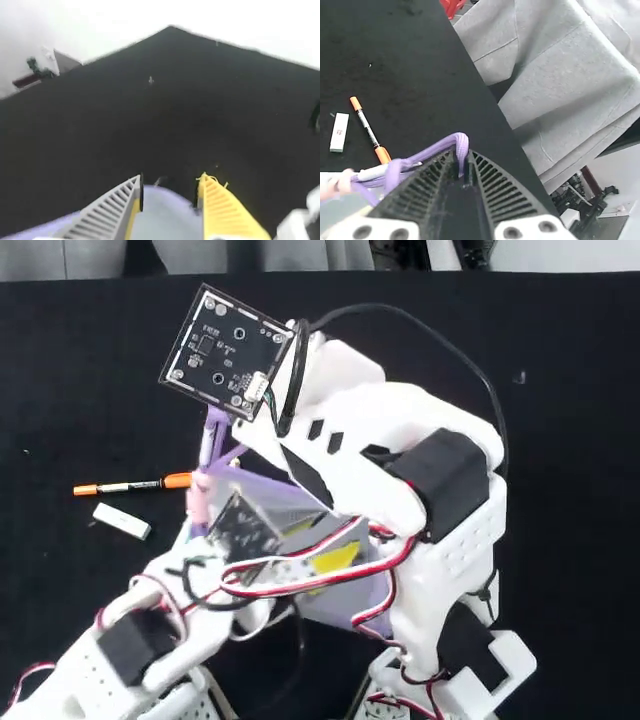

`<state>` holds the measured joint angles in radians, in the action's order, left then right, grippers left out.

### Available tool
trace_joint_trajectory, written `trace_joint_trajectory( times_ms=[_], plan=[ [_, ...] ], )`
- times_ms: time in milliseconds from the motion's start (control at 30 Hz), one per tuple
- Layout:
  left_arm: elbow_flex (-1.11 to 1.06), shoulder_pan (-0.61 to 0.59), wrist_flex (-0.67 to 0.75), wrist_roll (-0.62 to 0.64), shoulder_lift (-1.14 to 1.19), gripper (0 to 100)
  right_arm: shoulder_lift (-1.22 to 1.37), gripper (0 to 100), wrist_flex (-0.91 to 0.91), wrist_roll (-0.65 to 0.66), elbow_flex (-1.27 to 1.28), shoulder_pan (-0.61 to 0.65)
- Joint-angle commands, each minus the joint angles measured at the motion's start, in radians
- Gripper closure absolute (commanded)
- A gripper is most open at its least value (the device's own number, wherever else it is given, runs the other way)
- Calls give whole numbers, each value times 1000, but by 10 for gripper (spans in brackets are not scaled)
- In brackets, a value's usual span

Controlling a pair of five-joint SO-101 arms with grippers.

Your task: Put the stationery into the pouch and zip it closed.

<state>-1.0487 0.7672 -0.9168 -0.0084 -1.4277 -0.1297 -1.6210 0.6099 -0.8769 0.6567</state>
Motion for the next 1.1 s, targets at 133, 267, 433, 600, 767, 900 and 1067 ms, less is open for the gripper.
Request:
trace_joint_trajectory(
  times_ms=[133,267,433,600,767,900,1067],
  plan=[
    [-54,-73,-221,15,-397,804,2,987,-48,-8,-168,2],
    [-56,-71,-256,9,-371,804,4,987,-9,-8,-177,0],
    [-50,-81,-281,-2,-385,802,5,987,28,-9,-177,-54],
    [-85,-206,-310,-9,-399,777,-7,987,-20,-3,-189,-97],
    [-174,-427,-140,95,-397,768,-70,987,-28,-3,-189,-97],
    [-239,-495,-74,272,-397,768,-142,987,-32,-3,-182,-98],
    [-251,-492,-20,345,-397,768,-197,987,-68,-3,-179,-98]
  ],
)
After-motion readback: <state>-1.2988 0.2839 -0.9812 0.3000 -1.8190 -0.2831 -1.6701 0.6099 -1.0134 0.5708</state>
